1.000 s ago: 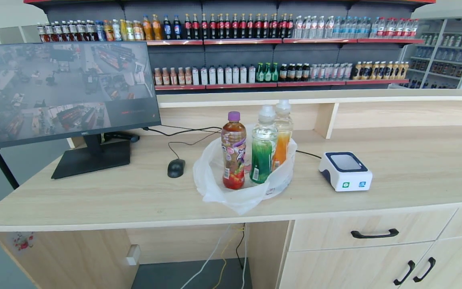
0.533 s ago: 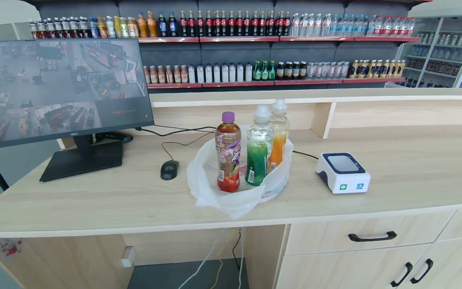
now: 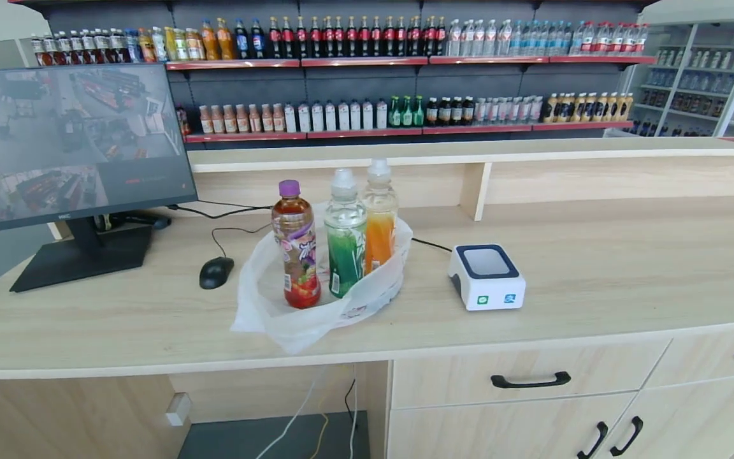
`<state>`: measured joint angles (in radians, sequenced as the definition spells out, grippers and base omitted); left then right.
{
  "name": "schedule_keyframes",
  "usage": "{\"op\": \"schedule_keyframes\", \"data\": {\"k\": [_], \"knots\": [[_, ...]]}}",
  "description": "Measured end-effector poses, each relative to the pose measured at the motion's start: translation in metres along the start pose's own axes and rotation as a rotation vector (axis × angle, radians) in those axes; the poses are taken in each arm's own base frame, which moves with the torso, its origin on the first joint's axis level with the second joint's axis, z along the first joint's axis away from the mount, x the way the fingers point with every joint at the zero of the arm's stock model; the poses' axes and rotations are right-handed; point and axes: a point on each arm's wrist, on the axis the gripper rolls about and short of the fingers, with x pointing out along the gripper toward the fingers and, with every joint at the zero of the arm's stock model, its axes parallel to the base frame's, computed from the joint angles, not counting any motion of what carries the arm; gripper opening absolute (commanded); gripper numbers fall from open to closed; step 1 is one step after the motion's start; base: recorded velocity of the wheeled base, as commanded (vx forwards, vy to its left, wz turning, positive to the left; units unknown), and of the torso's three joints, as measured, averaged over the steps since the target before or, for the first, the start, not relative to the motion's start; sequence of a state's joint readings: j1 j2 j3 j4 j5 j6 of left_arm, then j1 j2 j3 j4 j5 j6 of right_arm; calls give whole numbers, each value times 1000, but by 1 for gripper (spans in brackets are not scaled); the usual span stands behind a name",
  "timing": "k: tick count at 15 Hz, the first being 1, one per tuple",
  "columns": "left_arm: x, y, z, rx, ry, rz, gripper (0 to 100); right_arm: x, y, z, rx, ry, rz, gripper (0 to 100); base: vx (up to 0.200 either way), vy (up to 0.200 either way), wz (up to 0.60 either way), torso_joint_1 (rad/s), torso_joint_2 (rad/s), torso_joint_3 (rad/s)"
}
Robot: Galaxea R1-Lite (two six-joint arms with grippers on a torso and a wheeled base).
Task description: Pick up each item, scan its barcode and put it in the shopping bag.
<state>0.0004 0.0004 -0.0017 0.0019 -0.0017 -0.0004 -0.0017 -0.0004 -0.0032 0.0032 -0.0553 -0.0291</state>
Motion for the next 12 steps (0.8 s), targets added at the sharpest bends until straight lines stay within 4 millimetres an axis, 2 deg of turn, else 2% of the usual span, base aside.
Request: {"op": "schedule_keyframes", "data": {"k": [5, 12], "knots": [[0, 0, 0, -1, 0, 0, 100, 0, 0, 0, 27, -1, 0, 100, 0, -200, 0, 0, 3, 3], [0, 0, 0, -2, 0, 0, 100, 0, 0, 0, 40, 0, 0, 100, 0, 0, 0, 0, 0, 0]]}}
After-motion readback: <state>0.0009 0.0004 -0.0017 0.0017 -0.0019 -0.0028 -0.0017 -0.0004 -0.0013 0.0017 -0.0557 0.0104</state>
